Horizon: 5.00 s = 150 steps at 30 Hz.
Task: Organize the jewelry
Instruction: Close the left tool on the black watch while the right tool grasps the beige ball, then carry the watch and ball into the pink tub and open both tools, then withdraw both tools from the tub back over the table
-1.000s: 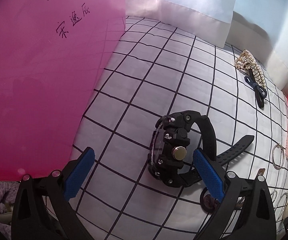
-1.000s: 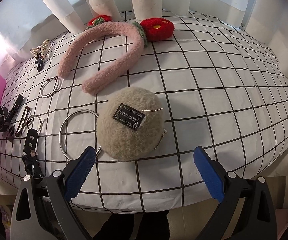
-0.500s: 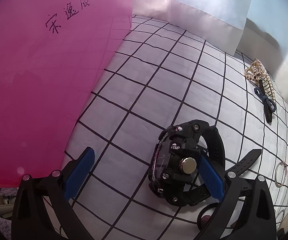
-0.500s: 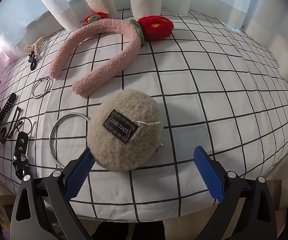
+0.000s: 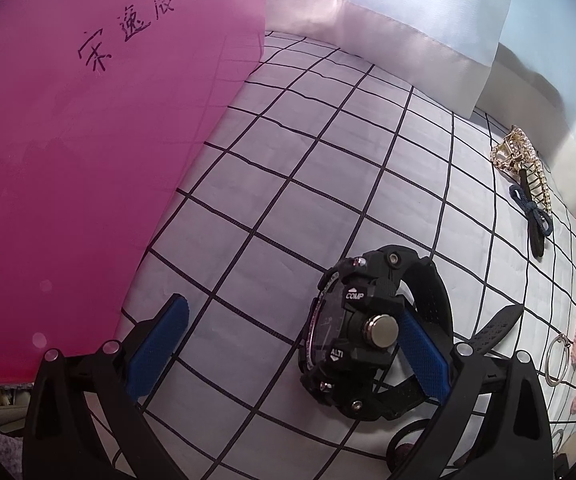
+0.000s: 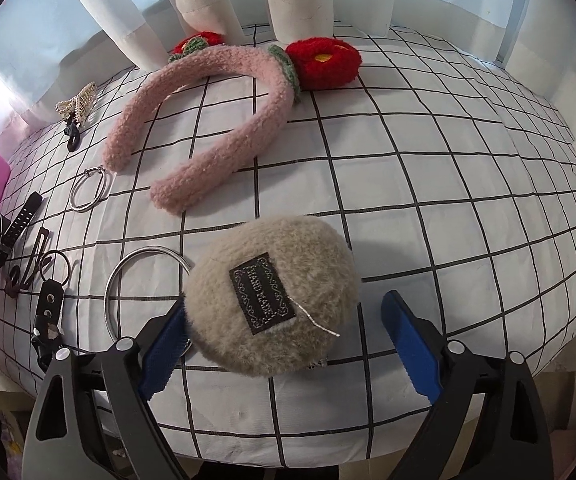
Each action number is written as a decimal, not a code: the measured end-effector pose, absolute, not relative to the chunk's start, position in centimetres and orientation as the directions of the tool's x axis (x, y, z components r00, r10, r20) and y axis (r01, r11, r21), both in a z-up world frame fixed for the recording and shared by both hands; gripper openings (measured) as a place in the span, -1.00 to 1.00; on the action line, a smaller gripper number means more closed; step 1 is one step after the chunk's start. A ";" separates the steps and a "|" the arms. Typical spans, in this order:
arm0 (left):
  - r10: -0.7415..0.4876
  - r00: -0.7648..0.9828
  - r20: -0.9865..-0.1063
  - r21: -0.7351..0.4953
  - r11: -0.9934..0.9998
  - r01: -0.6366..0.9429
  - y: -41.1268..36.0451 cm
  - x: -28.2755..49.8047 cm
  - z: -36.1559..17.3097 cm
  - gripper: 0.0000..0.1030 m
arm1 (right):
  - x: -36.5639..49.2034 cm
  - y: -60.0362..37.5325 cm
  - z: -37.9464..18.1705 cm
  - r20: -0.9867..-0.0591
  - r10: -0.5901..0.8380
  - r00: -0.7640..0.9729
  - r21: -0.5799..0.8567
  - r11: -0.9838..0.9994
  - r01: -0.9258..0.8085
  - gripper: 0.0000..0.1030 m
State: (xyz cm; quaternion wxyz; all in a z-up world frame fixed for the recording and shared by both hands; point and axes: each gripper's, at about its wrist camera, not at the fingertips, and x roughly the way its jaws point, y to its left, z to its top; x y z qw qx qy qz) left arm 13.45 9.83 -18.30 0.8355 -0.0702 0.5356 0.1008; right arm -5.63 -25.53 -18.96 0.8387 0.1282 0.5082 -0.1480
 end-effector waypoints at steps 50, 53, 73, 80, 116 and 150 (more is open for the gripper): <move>0.159 0.680 -0.716 -0.086 0.946 -0.311 10.9 1.4 7.6 -0.54 | 5.5 -11.7 4.3 -0.592 0.497 0.634 0.285 0.865 -0.412 0.19; 0.206 0.676 -0.707 -0.064 0.934 -0.352 14.8 2.3 8.3 -0.54 | 7.9 -7.1 5.6 -0.568 0.541 0.619 0.276 0.835 -0.477 0.19; 0.155 0.474 -0.867 -0.038 0.927 -0.373 31.8 12.1 0.0 -0.54 | 24.4 18.8 1.8 -0.777 0.508 0.372 0.226 0.776 -0.589 0.19; 0.125 0.383 -0.915 -0.019 0.936 -0.352 32.3 13.8 -2.3 -0.54 | 27.4 21.9 -1.0 -0.888 0.346 0.302 0.114 0.804 -0.584 0.19; 0.170 0.386 -0.907 0.000 0.915 -0.404 33.2 12.7 -1.4 0.40 | 30.5 25.7 -4.1 -0.959 0.235 0.155 0.099 0.796 -0.597 0.35; 0.266 0.577 -0.772 0.032 0.923 -0.383 23.8 4.9 6.8 0.86 | 16.7 8.3 5.4 -0.763 0.422 0.490 0.174 0.864 -0.473 0.41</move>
